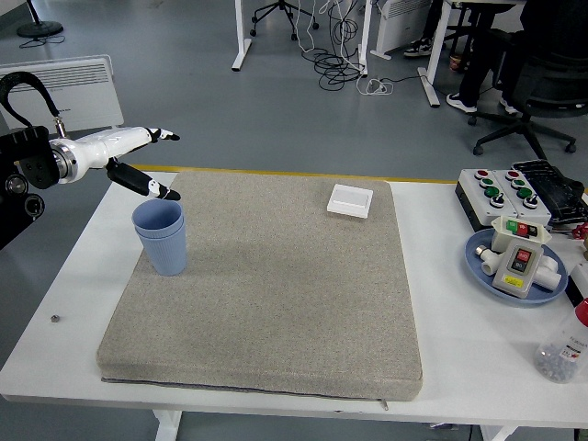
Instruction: Push cup pick cup insert cup
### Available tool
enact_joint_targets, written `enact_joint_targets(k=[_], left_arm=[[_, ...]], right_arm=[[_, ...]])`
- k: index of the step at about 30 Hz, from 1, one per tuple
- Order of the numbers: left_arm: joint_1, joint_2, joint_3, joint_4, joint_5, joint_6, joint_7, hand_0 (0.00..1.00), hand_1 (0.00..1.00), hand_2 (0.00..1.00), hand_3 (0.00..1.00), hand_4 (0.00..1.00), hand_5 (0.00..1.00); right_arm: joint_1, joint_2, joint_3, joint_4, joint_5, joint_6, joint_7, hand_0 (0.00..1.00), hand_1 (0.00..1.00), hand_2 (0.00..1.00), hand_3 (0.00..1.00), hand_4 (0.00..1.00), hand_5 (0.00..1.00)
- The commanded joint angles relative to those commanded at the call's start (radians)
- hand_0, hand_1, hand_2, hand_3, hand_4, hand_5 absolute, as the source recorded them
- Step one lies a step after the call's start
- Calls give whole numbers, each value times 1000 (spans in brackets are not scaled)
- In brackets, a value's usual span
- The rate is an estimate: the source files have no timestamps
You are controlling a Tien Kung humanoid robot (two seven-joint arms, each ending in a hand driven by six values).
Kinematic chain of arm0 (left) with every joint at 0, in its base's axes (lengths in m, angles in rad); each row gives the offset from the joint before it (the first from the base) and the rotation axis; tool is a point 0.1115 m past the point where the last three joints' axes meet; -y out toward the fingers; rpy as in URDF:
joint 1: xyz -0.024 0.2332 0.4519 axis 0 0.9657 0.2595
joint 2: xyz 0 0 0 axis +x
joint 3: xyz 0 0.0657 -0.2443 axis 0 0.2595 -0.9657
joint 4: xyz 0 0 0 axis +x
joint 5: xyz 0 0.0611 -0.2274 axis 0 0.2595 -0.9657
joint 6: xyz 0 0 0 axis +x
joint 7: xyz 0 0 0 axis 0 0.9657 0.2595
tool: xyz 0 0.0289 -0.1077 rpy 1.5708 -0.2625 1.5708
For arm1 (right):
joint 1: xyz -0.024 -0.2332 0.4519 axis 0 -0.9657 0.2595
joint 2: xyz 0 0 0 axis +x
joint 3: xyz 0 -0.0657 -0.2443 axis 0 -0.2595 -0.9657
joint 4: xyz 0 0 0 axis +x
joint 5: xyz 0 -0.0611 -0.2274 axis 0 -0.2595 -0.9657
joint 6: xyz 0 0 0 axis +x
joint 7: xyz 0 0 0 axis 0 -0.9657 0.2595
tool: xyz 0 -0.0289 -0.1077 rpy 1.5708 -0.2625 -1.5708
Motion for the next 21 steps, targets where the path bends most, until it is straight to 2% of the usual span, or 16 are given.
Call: enact_joint_targets(k=[1,2,4,6,7,8,10,12,13,14,16,18,21], left_arm=[[11,1,-23,-15,-27,39,-39,885,888,998,863,998,512],[25,1,-58,-40,-72,85,-85,511,544,498,461,622,393],[35,1,-93,-61,-141,169,-169,511,544,498,461,622,393],[61,7,-134,-110,-217,249,-253,511,544,498,461,622,393],[73,10,-152,-132,-255,272,-291,511,544,498,461,622,393],[86,14,-166,-152,-295,279,-314,462,523,481,449,555,430],[115,20,-200,-196,-380,275,-308,462,523,481,449,555,430],[175,22,-272,-256,-464,241,-246,462,523,481,449,555,430],[212,12,-311,-291,-503,227,-208,462,523,481,449,555,430],[246,9,-355,-315,-549,222,-172,448,520,488,453,531,509],[298,-16,-418,-350,-615,238,-117,448,520,488,453,531,509],[378,-52,-509,-383,-706,285,-52,448,520,488,453,531,509],[482,-91,-632,-411,-830,328,-10,448,542,534,477,538,561]], right_arm=[[-1,0,1,0,-1,0,0,749,609,583,585,118,576],[-1,0,3,0,-2,0,0,749,610,583,585,117,576],[-2,1,4,0,-4,0,0,749,610,583,585,117,576],[-2,0,5,0,-8,1,0,749,610,583,585,117,576],[-3,0,5,0,-8,1,0,749,610,583,585,117,576],[-3,0,6,0,-9,1,0,749,609,582,585,118,576],[-4,0,7,0,-10,1,0,749,609,582,585,118,576],[-4,0,10,0,-12,1,1,749,609,582,585,118,576],[-4,-1,11,0,-14,2,2,749,609,582,585,118,576],[-4,-1,12,0,-14,2,2,749,609,583,585,117,575],[-4,0,13,0,-13,2,2,749,609,583,585,117,575],[-3,1,16,0,-18,2,2,749,609,583,585,117,575],[-2,3,21,0,-25,2,1,749,609,582,584,117,575]])
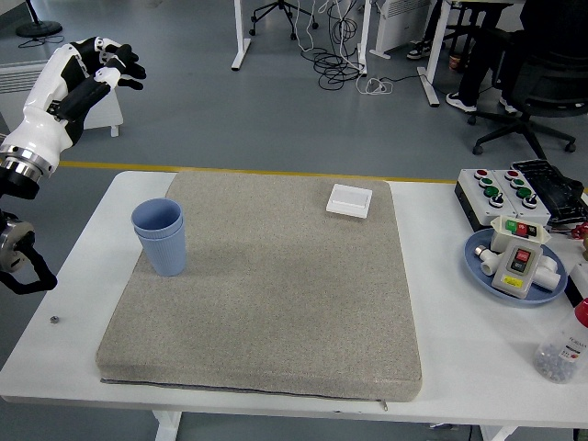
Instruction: Push cup pick cup insert cup
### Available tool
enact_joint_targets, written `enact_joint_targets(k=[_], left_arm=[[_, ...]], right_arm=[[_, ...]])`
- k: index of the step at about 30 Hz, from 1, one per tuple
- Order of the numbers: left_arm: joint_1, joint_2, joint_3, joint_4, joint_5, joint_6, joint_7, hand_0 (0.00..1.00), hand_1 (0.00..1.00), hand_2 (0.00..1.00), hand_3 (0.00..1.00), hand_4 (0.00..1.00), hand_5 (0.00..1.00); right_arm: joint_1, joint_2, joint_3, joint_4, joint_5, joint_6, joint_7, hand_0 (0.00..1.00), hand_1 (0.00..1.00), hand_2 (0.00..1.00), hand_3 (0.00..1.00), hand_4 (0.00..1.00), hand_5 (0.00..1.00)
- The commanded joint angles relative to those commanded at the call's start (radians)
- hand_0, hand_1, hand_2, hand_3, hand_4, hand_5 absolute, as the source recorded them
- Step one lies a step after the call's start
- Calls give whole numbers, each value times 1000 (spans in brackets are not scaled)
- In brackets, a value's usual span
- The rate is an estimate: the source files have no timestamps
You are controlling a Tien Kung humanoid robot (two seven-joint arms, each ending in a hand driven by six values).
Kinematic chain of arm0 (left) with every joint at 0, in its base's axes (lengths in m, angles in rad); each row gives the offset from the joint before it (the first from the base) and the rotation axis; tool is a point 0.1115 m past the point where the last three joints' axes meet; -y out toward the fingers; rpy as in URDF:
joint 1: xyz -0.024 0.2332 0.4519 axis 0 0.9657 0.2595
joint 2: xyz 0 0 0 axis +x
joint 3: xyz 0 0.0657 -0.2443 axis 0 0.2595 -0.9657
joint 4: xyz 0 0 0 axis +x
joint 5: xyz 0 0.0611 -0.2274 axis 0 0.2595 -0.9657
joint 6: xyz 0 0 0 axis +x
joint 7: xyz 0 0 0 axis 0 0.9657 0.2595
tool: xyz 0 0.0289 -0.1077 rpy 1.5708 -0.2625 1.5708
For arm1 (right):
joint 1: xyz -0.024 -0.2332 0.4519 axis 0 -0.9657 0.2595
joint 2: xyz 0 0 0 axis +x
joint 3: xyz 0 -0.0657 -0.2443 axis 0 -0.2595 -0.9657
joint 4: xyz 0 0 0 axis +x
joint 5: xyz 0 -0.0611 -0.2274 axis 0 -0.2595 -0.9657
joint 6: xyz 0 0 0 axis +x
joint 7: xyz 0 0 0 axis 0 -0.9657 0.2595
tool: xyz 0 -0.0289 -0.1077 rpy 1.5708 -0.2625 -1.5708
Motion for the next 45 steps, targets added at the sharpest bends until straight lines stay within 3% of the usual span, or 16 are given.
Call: enact_joint_targets(k=[4,5,10,11,16,19,22,27,29,34,41,45], left_arm=[[114,-20,-169,-32,-169,-10,48,448,542,534,477,538,561],[147,-24,-214,-37,-214,-16,58,567,647,646,539,624,880],[281,-77,-390,-26,-420,-72,146,567,647,646,539,624,880],[304,-90,-411,-19,-448,-89,174,712,750,732,667,670,998],[377,-151,-472,20,-529,-182,301,712,750,732,667,670,998],[399,-188,-494,48,-534,-217,332,731,761,745,687,679,998],[423,-228,-514,68,-535,-235,332,731,761,745,687,679,998],[447,-272,-537,81,-504,-259,322,746,769,756,699,694,998],[453,-289,-544,86,-481,-272,304,783,812,812,752,694,998],[459,-330,-532,122,-399,-291,205,783,812,812,752,694,998],[469,-366,-514,165,-330,-301,93,819,835,841,767,686,998],[471,-371,-505,172,-302,-298,74,819,835,841,767,686,998]], right_arm=[[1,1,4,0,-2,1,1,749,609,582,584,117,575],[1,1,5,0,-3,1,1,749,609,582,585,118,574],[3,2,13,0,-9,2,3,749,609,582,585,118,574],[4,3,14,0,-11,2,3,749,609,582,584,118,574],[4,4,21,0,-14,2,5,749,609,582,584,118,574],[4,4,23,0,-18,3,6,749,609,582,584,117,575],[5,5,25,0,-22,2,5,749,609,582,584,117,575],[5,4,26,0,-27,3,4,749,609,582,584,117,575],[5,3,26,0,-29,3,3,749,609,582,584,117,576],[8,1,28,0,-35,4,3,749,609,582,584,117,576],[10,0,27,0,-35,4,3,749,609,582,584,116,576],[11,-1,27,0,-36,4,2,749,609,582,584,116,576]])
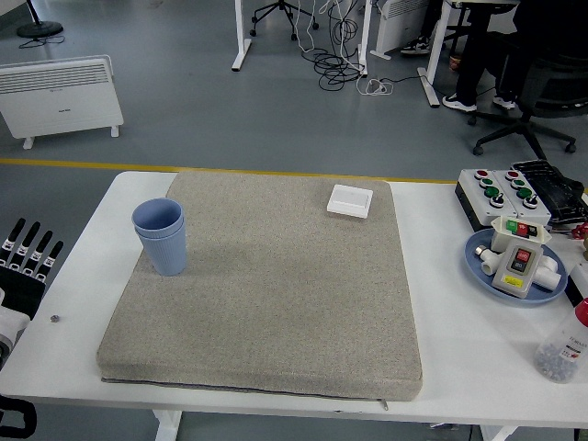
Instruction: Push cup pick cup insert cup
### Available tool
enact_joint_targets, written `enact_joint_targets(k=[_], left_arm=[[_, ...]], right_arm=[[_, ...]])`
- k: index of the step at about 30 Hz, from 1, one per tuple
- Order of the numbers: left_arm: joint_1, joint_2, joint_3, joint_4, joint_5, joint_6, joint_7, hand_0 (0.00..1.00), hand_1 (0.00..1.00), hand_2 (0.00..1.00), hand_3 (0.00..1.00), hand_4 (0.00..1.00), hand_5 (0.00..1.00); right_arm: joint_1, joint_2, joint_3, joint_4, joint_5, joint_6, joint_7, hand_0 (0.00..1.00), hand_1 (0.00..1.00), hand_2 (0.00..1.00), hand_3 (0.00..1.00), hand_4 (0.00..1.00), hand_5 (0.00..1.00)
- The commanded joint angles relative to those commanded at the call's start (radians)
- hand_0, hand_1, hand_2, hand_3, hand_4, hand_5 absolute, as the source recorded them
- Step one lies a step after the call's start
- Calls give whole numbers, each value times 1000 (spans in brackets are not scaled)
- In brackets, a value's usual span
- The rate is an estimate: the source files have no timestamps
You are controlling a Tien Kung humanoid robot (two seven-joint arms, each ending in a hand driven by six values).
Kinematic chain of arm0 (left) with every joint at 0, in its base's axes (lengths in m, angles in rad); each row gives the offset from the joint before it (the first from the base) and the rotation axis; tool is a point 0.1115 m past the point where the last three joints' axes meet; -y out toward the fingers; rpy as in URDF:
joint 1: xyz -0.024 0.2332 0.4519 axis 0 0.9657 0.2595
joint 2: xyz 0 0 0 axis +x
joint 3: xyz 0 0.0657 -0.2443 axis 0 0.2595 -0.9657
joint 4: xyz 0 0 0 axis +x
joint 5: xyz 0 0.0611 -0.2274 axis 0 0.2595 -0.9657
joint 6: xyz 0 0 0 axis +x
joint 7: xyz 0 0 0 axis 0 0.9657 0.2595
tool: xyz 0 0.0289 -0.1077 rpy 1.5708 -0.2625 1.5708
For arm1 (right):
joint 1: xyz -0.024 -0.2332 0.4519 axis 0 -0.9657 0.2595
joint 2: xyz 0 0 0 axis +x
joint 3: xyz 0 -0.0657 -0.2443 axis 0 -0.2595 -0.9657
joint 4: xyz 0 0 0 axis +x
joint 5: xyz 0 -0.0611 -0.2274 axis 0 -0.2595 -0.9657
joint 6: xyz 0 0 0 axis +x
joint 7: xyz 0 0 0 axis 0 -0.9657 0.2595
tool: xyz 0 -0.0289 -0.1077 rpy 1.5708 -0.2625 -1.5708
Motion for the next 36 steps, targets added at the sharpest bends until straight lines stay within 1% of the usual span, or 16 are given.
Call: enact_joint_targets(k=[14,29,36], left_arm=[[3,-7,1,29,3,-13,3,809,817,830,750,681,998],[18,-13,0,39,19,-13,7,806,814,824,741,677,998],[14,-15,6,39,31,-11,6,804,810,823,738,675,998]], right_arm=[[-2,-1,-2,0,2,1,-2,749,609,582,584,116,579],[-12,-2,-1,0,-9,2,-6,749,611,582,584,116,583],[-11,-3,-3,0,-4,2,-3,749,611,582,583,116,581]])
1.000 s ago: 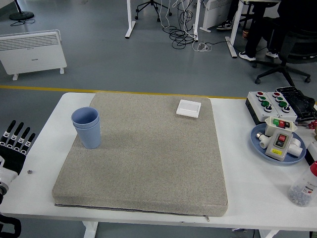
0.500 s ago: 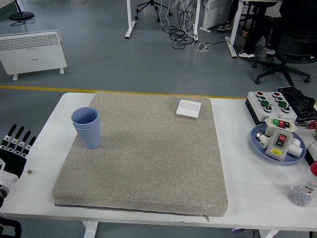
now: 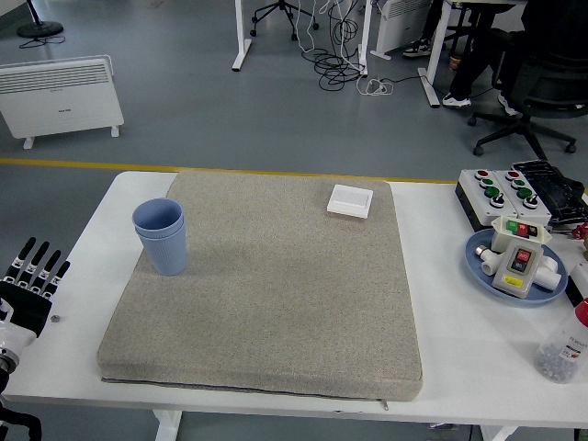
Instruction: Push cup pick cup insert cup
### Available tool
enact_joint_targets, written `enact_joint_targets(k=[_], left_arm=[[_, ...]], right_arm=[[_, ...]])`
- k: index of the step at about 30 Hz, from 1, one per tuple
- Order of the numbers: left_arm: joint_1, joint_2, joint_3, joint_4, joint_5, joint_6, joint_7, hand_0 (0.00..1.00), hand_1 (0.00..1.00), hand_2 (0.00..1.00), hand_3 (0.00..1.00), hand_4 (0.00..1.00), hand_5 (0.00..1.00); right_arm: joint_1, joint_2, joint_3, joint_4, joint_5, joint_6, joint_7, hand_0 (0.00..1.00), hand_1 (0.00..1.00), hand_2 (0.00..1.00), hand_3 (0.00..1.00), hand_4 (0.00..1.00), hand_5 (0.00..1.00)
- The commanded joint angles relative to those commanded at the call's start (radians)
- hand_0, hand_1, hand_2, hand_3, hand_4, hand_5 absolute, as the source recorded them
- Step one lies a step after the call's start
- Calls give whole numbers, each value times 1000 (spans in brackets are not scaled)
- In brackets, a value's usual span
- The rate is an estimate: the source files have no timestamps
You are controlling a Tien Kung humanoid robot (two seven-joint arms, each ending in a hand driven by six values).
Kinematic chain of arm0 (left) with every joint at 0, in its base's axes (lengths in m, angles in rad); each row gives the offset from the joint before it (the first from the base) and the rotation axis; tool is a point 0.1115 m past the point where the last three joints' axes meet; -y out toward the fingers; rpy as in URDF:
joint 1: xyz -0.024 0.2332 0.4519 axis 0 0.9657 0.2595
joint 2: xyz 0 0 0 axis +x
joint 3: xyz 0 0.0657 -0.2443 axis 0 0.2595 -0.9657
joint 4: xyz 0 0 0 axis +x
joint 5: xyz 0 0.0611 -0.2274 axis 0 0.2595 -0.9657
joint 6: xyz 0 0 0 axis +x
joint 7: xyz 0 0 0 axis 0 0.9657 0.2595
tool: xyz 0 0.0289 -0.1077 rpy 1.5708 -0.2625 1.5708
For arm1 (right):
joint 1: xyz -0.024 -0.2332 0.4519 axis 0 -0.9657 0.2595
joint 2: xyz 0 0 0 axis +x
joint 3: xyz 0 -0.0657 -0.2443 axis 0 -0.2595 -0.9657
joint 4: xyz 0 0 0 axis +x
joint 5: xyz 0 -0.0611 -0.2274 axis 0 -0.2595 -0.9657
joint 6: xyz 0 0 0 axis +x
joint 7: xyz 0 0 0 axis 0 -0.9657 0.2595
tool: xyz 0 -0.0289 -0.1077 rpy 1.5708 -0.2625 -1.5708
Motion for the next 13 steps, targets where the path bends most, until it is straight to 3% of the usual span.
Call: enact_joint_targets(k=[13], left_arm=[[-5,-1,-1,-2,1,-1,0,802,810,820,734,674,998]], right_arm=[[9,-1,0,0,6,1,2,749,610,582,583,115,578]])
